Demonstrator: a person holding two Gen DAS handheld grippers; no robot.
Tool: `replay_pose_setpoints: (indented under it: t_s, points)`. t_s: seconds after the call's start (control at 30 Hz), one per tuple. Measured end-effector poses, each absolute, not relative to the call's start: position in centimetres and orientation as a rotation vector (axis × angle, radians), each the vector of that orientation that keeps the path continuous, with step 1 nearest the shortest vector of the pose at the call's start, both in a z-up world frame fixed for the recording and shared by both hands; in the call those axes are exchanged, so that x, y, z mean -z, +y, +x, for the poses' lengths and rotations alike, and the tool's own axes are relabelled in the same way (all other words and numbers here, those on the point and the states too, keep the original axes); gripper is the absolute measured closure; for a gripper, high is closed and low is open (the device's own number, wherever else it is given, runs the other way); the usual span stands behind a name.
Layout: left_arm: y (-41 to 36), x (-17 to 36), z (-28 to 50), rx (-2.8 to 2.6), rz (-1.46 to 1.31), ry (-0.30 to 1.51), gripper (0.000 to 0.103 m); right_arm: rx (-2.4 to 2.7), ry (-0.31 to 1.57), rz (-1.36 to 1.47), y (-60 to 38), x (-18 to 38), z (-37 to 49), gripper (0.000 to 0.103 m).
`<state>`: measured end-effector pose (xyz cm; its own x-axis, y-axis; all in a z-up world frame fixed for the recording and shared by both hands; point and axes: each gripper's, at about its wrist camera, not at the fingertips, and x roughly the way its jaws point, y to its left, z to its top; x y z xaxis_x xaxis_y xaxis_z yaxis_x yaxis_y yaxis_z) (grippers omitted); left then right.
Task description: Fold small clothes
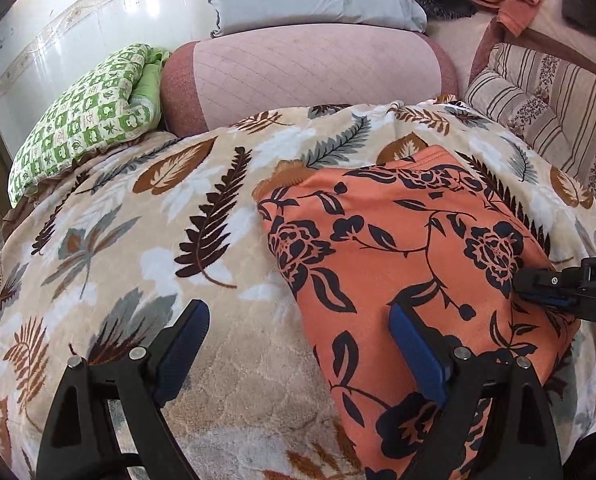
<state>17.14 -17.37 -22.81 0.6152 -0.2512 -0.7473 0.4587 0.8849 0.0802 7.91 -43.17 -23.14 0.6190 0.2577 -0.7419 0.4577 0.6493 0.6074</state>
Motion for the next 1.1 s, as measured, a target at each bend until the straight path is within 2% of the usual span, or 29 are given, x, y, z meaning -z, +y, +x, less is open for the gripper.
replay_pose_setpoints:
  t_s: [0.63, 0.77, 0.8, 0.83, 0.9, 0.97, 1.1]
  points:
    - [-17.4, 23.0, 17.6, 0.433, 0.269, 0.828, 0.011, 0.113, 0.942, 0.872, -42.8, 23.1, 8.4, 0.081]
    - [-15.9, 21.5, 18.2, 0.476, 0.210, 0.798, 0.011, 0.003, 0.892, 0.899, -43.1, 21.3, 8.1, 0.079]
    - [-15.5, 21.2, 18.5, 0.496, 0.185, 0.799, 0.011, -0.057, 0.837, 0.909, -43.3, 20.3, 7.9, 0.074]
    - [-15.1, 20.9, 18.9, 0.524, 0.155, 0.806, 0.011, -0.079, 0.781, 0.890, -43.6, 19.1, 7.6, 0.048]
    - [-14.3, 20.8, 19.8, 0.584, 0.090, 0.830, 0.011, -0.017, 0.709, 0.816, -44.2, 17.5, 6.9, 0.011]
    - [-13.8, 21.3, 20.7, 0.631, 0.046, 0.867, 0.011, 0.034, 0.666, 0.804, -45.3, 17.3, 6.4, 0.011]
    - [-14.1, 22.9, 22.0, 0.697, 0.008, 0.955, 0.011, 0.064, 0.725, 0.927, -48.9, 20.0, 7.5, 0.011]
